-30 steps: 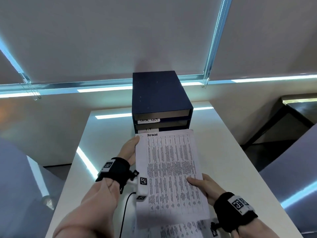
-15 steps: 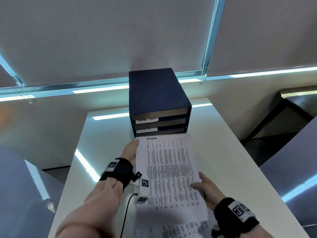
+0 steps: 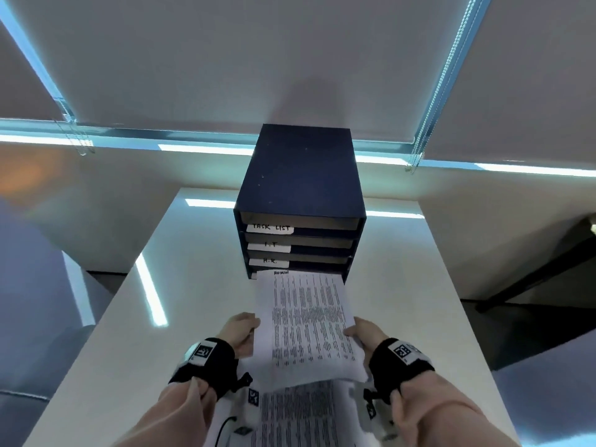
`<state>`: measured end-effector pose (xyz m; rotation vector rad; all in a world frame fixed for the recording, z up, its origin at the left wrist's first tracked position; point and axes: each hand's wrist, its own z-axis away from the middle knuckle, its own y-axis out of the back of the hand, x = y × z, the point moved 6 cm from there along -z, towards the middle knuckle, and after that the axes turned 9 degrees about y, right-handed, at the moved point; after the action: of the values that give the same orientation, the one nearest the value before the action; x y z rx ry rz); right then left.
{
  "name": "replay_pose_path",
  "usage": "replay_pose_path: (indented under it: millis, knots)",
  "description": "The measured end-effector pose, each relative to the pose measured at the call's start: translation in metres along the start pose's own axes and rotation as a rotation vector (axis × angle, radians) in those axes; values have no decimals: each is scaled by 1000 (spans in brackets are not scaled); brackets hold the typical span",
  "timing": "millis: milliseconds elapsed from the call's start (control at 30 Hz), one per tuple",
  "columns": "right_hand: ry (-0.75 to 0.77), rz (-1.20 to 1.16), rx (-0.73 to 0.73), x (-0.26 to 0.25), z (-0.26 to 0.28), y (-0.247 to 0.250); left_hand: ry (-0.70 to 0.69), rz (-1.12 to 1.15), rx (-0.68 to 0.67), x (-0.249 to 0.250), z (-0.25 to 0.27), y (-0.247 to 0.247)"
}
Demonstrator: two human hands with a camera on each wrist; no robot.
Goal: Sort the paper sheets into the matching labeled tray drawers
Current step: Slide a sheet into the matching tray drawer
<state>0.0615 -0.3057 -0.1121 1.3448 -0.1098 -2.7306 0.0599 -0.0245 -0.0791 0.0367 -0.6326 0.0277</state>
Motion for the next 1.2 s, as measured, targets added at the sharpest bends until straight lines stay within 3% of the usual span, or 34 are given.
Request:
replay_pose_path:
  millis: [67,233,400,500,633,733,833,967,1033,1133,1200]
  knots:
    - [38,33,12,-13,-21,0,20,35,18,-3,-2,-2]
    - [76,-62,106,-22,-70,-6,115,64,-191,-14,-6,-16]
    - [25,-102,20,-34,-38,-16,-37,161,-91,2,-26,-12]
    - [-43,-338,7,-27,-32,-20,-39,316,-90,16,-42,-19]
    - [-81,-607,141,-39,-42,-29,-32,483,-110,33,-61,-29]
    - [-54,-811,235,-57,-61,-41,-39,591,-236,50,-87,-35]
    - [-32,-876,235,-68,-85,-54,-59,672,-297,69,-115,-34]
    - [-15,-851,177,-72,-89,-66,-67,523,-273,84,-116,-30]
    - [-11,-855,113,-70,-81,-63,-89,370,-179,87,-106,-26]
    - [26,-829,-20,-62,-54,-51,-260,-35,20,87,-82,-16]
    - [41,-682,-65,-49,-31,-38,-407,-364,-17,75,-61,-21]
